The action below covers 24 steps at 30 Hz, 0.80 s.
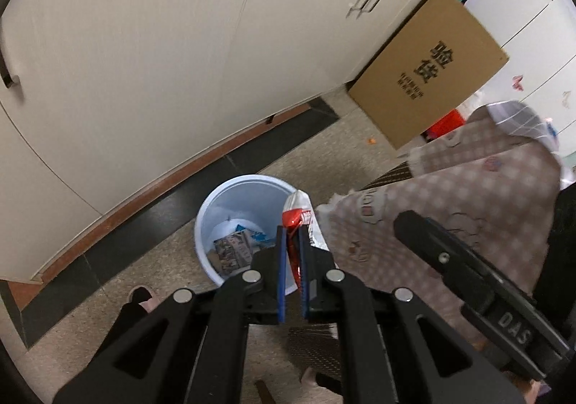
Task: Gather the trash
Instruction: 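Carry both wrappers to the blue wastebasket and lower them over its rim, then open both grippers to drop the wrappers into the wastebasket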
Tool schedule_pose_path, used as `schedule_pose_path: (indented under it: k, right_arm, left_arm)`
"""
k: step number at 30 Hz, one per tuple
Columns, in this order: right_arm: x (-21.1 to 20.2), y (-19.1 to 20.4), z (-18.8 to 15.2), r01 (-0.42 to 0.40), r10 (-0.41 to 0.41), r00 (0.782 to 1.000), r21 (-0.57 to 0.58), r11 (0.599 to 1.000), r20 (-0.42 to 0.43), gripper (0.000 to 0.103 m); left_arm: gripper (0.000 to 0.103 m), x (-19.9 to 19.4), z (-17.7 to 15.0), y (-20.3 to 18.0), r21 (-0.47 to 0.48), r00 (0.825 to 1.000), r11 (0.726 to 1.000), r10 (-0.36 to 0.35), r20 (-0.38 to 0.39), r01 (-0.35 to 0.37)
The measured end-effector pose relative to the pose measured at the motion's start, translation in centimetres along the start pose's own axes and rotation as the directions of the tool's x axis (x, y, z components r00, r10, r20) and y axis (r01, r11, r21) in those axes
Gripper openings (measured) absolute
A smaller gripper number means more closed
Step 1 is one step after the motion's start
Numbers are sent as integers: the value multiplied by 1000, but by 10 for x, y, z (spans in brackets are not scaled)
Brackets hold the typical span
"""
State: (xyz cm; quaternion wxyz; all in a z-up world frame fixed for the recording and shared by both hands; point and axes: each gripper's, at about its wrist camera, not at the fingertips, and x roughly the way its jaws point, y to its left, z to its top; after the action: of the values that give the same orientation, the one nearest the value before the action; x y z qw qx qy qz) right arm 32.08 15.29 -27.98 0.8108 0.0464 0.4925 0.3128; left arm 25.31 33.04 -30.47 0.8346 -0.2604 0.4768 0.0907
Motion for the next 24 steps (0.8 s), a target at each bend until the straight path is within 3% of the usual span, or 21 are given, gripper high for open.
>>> schedule_pose_path:
  k: [8, 14, 20, 21, 22, 24]
  right_arm:
    - [14, -3, -9, 85, -86, 996, -34, 996, -10, 56]
    - [6, -14, -9, 100, -101, 995, 8, 995, 25, 65]
    - [-8, -18, -6, 105, -108, 991, 45, 993, 77, 66]
    - [-10, -20, -6, 103, -107, 991, 51, 993, 81, 66]
    - [-12, -20, -6, 101, -106, 991, 58, 993, 84, 66]
    - [-14, -22, -6, 99, -104, 991, 66, 993, 82, 67]
  left_arm:
    - [6, 28, -4, 4, 9, 998, 1000, 29, -49, -29]
    - [6, 35, 2, -5, 21, 998, 999, 32, -61, -31]
    - [9, 32, 17, -20, 26, 999, 999, 23, -39, -22]
    - [19, 30, 19, -22, 23, 999, 1000, 21, -29, -21]
    - [41, 28, 20, -23, 19, 999, 1000, 25, -23, -25]
    - [57, 19, 21, -21, 5, 999, 999, 40, 12, -40]
